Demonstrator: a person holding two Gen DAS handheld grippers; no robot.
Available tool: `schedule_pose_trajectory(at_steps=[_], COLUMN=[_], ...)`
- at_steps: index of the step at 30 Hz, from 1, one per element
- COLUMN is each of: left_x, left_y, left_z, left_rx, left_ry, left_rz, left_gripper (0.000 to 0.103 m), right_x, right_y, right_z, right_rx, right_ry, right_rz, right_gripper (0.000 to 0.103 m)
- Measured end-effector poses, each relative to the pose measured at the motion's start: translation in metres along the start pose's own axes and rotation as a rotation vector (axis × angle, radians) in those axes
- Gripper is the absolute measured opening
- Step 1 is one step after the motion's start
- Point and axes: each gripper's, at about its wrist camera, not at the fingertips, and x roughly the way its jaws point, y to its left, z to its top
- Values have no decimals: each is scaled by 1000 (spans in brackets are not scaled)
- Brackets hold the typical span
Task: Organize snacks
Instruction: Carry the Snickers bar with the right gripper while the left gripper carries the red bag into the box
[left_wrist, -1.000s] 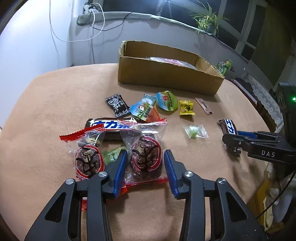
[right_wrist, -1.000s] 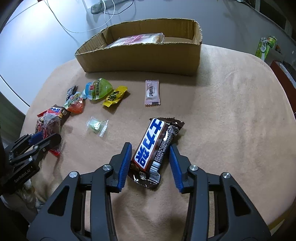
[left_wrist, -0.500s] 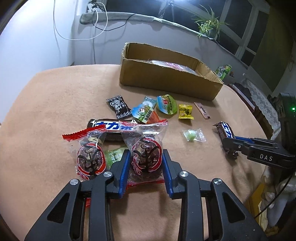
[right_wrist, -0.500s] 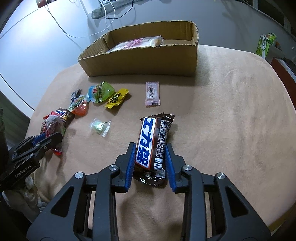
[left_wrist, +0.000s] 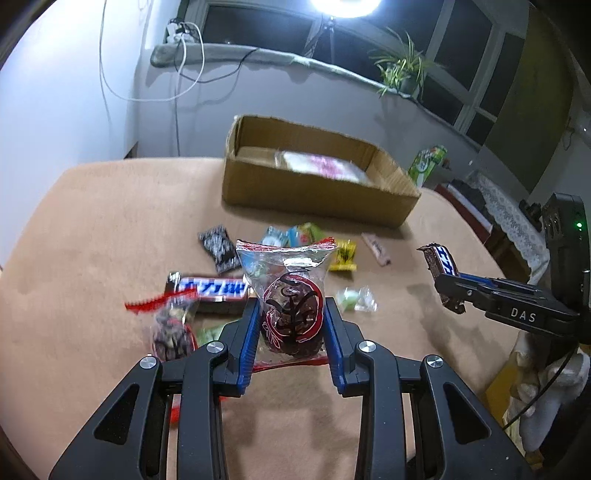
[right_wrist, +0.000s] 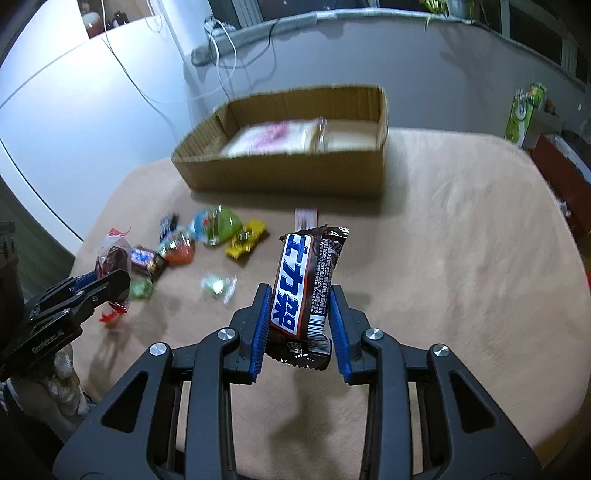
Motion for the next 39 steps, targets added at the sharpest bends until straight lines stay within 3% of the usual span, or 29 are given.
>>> schedule_pose_trajectory(at_steps=[16,27,39], left_x=[24,62,98], left_y=[6,14,20], left_z=[74,115,137], left_rx=[7,-3,-3], left_ry=[-56,-37,4], left_rz=[-3,-1,27], left_gripper=[31,31,31], right_x=[0,45,80], right_y=[-8,-13,-34], right_z=[79,123,138], right_rx=[-27,-38,-3], right_ry=[-93,-72,-33], right_rz=[-18,-47,-65], right_gripper=[32,32,32])
